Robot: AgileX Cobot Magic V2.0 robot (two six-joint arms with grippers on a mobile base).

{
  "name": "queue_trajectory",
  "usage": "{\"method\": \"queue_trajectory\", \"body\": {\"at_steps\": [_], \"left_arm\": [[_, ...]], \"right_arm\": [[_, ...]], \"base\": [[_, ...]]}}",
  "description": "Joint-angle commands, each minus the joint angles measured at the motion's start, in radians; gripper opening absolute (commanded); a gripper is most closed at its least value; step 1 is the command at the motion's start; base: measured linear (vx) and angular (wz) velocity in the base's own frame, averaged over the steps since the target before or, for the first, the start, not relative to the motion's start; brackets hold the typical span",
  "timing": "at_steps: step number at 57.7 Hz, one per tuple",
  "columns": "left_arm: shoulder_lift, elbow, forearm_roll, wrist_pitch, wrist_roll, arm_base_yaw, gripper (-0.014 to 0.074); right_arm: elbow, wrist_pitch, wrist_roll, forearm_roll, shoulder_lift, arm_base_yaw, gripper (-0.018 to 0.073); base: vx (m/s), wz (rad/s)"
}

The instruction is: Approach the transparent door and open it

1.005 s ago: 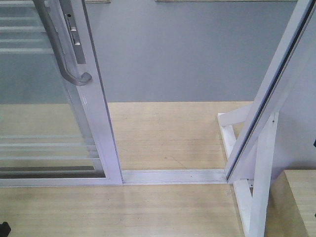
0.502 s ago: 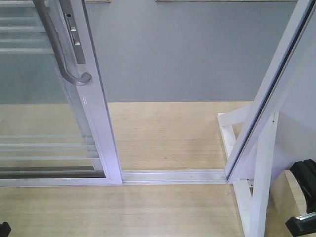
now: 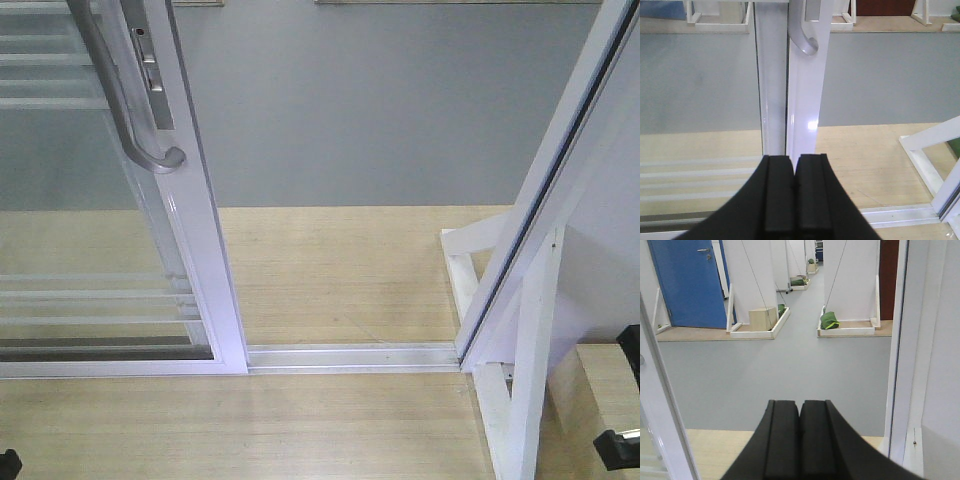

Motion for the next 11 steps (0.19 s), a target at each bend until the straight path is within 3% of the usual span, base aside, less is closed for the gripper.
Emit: {"method": "queue_trajectory", "body": {"at_steps": [1,11], "left_arm": [[-0.013,0.025,-0.011,-0.077,-0.008,0.001,0.0004],[-0.013,0.025,-0.011,-0.077,-0.008,0.001,0.0004]], "right_arm": [[0.014,-0.075,0.0,-0.01,-0.014,-0.006,0.0013],[0.014,-0.075,0.0,-0.01,-0.014,-0.006,0.0013]], "base": [[0.0,0.0],[0.0,0.0]]}}
